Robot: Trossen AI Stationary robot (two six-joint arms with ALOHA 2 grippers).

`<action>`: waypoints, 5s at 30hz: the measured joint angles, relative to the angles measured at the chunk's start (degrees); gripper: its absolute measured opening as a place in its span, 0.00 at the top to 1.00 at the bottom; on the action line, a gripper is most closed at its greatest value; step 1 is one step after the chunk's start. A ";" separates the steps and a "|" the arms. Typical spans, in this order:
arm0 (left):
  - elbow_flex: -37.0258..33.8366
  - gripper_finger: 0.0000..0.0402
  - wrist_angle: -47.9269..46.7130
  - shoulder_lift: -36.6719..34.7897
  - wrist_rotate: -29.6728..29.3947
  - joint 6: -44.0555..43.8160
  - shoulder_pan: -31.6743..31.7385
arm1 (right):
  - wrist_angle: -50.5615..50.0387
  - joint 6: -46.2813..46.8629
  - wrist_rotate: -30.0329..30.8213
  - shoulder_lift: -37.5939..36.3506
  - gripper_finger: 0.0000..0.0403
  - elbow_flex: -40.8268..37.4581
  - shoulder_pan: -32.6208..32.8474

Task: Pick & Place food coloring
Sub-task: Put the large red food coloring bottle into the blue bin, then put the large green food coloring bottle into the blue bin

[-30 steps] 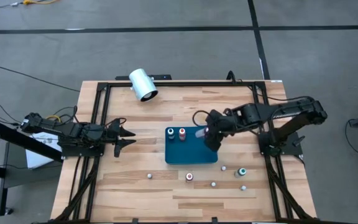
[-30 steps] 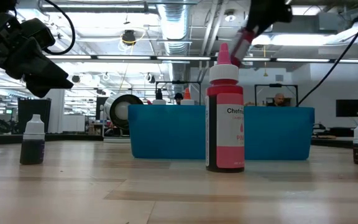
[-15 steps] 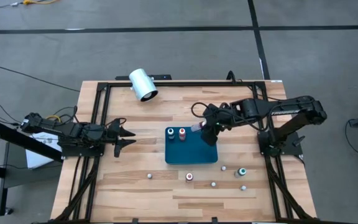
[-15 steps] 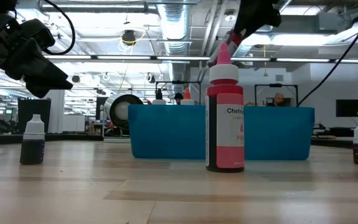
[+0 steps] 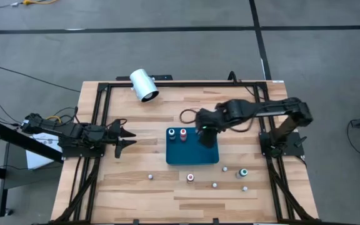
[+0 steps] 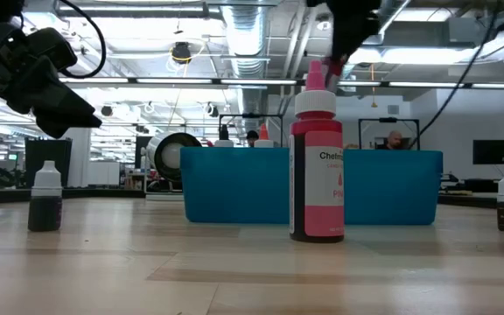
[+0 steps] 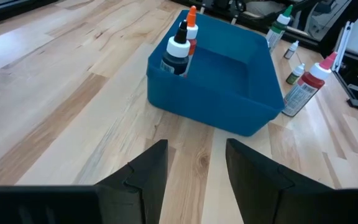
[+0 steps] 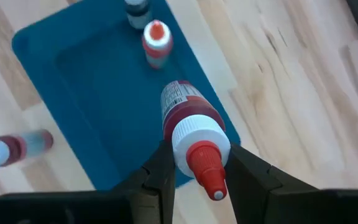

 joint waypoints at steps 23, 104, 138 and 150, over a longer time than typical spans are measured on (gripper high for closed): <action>0.03 0.62 -1.32 0.39 0.33 -0.04 0.01 | -4.83 -10.08 4.08 14.69 0.72 12.70 -0.44; -0.04 0.62 -1.65 0.39 0.03 -0.42 0.02 | 13.21 -16.48 -6.00 15.46 0.60 -4.34 -5.35; -0.04 0.62 -1.62 0.39 0.36 -2.73 0.02 | -6.30 -11.46 4.30 9.55 0.70 8.72 2.86; -0.04 0.62 -1.65 0.42 0.42 -4.04 0.00 | 10.31 2.93 4.91 -9.83 0.70 -16.59 8.75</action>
